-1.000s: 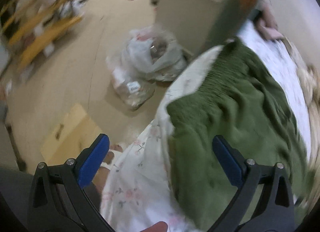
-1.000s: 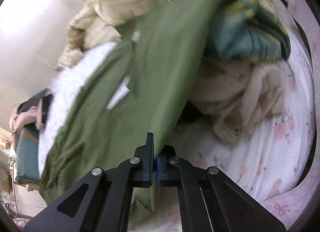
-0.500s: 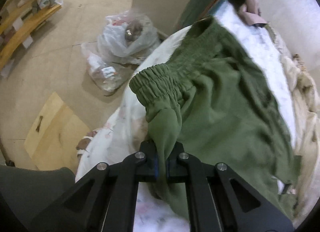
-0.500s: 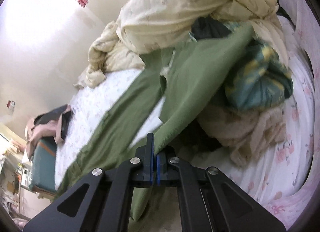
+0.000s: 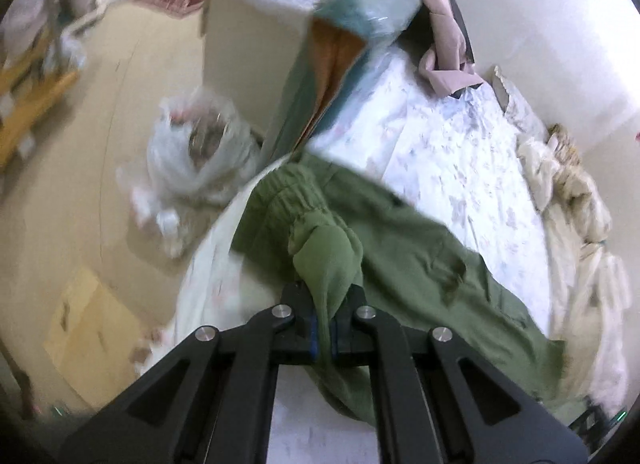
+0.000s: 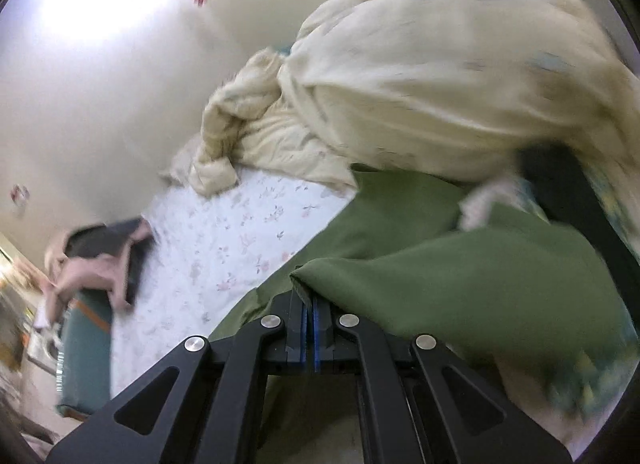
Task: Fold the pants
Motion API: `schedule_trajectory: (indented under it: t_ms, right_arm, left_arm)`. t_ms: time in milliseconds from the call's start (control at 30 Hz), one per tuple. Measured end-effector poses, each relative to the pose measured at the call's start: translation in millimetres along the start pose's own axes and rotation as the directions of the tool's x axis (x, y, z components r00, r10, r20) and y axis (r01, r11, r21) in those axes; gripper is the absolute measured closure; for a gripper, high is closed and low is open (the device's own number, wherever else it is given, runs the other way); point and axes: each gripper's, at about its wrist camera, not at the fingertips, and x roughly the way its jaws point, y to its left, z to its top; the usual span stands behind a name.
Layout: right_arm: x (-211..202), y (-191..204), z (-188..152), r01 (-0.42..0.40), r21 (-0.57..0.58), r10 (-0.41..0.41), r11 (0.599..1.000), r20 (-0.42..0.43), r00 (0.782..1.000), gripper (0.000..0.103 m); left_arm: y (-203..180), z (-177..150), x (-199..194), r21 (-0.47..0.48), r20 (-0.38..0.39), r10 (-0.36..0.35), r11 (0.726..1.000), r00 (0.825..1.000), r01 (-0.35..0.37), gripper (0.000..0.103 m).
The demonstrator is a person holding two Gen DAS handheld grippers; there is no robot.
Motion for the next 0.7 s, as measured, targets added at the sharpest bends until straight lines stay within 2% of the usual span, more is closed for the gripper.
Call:
schedule_trajectory:
  t_ms: [67,133,200,300,367,400,500,567,600,633,700]
  right_arm:
    - [45.7,15.7,12.5,0.042,-0.083,-0.046,0.996,-0.046,0.998,0.102]
    - [109.0,30.5,22.9,0.047,-0.166,-0.071,0.985,-0.141,0.987,0.102]
    - [170.6,37.4,23.0,0.052,-0.207,-0.094,0.977,-0.198,0.976,0.102]
    - [232.7,42.8,10.0,0.072,-0.244,-0.133,0.967,-0.244,0.961,0.102]
    - [256.6,44.1,3.0,0.084,-0.294,-0.162,0.952,-0.253,0.954,0.100]
    - [269.1,46.3,-0.8,0.092,-0.333,-0.184,0.939,-0.257,0.949,0.097]
    - [283.0,41.2,3.2,0.068,-0.336,-0.170,0.939,-0.284,0.944,0.094]
    - [278.6,33.8,12.1,0.037,-0.300,-0.126,0.953,-0.285,0.950,0.087]
    - [273.0,27.4,18.3,0.011,-0.254,-0.086,0.967,-0.283,0.955,0.078]
    - [269.1,24.0,23.0,-0.004,-0.220,-0.061,0.976,-0.286,0.956,0.058]
    - [259.0,18.4,32.1,-0.048,-0.156,0.002,0.987,-0.285,0.958,0.034]
  left_arm:
    - [-31.9,29.1,31.5,0.116,0.024,0.081,0.990,0.996,-0.083,0.101]
    - [-56.7,50.3,77.5,0.214,0.012,0.162,0.964,0.987,-0.161,0.100]
    - [-71.1,65.9,126.2,0.256,-0.009,0.214,0.945,0.977,-0.204,0.098]
    - [-90.0,70.7,177.3,0.305,0.004,0.284,0.913,0.959,-0.271,0.097]
    - [-99.3,72.2,198.8,0.342,0.035,0.303,0.892,0.952,-0.296,0.097]
    - [-99.8,72.9,203.9,0.341,0.041,0.308,0.890,0.950,-0.303,0.096]
    - [-96.6,78.3,214.5,0.309,0.018,0.298,0.906,0.954,-0.289,0.088]
    - [-94.6,81.8,211.0,0.289,0.004,0.268,0.922,0.963,-0.258,0.086]
    - [-94.1,82.8,208.9,0.281,-0.006,0.252,0.929,0.968,-0.240,0.080]
    - [-95.4,83.1,207.7,0.277,-0.019,0.226,0.937,0.974,-0.212,0.069]
    - [-98.1,80.7,200.2,0.300,-0.041,0.164,0.943,0.986,-0.144,0.058]
